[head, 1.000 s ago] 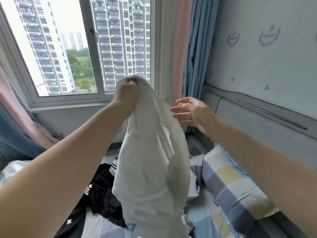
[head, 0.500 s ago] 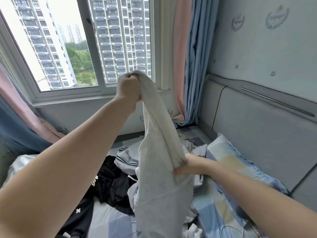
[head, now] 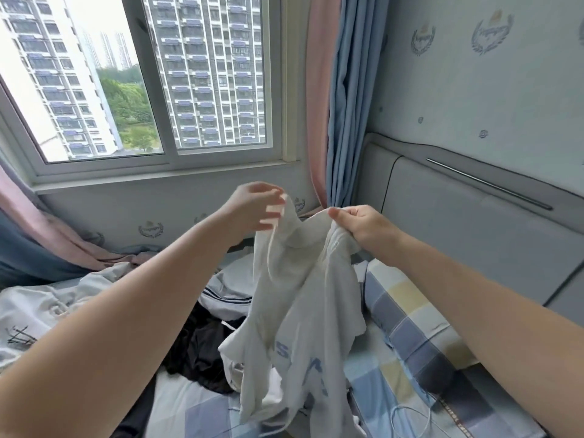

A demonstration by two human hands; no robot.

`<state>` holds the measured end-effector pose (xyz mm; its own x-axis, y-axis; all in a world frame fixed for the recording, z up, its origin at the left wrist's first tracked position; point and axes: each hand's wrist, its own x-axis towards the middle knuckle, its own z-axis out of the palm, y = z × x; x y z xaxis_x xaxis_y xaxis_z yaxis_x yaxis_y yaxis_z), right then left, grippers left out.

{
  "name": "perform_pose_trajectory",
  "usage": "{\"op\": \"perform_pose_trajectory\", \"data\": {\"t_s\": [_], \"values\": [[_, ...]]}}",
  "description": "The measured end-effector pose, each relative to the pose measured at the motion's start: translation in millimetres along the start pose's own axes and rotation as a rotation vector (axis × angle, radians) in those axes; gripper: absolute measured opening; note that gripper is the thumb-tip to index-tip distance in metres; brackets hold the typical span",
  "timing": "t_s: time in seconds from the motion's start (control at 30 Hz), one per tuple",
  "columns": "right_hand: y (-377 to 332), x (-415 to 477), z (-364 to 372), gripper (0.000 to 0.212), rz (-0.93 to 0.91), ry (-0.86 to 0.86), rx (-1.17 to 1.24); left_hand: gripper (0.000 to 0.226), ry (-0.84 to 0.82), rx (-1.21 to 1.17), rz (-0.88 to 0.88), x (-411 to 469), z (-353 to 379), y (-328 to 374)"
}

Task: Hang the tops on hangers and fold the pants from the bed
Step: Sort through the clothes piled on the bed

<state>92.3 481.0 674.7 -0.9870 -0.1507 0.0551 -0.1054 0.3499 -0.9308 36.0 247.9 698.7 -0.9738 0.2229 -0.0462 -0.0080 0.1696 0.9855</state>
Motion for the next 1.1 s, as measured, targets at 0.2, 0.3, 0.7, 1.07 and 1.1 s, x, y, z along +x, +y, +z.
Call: {"op": "perform_pose_trajectory", "data": {"t_s": [0.2, 0.3, 0.7, 1.07, 1.1], "values": [[-24, -1, -5, 0.052, 0.006, -0.015, 0.171, 0.068, -0.401, 0.257, 0.067, -18, 30, -27], [-28, -1, -7, 0.049, -0.021, -0.082, 0.142, 0.094, -0.384, 0.194, 0.261, -21, 50, -34], [-17, 10, -17, 0.027, -0.181, 0.28, -0.125, 0.034, -0.13, 0.163, 0.143, -25, 77, -47], [52, -39, 44, 0.009, -0.084, 0.096, -0.062, 0.032, 0.08, -0.065, -0.087, -15, 62, -26], [61, -40, 52, 0.015, -0.036, 0.09, -0.07, 0.033, 0.085, -0.086, -0.088, -16, 63, -24]]}}
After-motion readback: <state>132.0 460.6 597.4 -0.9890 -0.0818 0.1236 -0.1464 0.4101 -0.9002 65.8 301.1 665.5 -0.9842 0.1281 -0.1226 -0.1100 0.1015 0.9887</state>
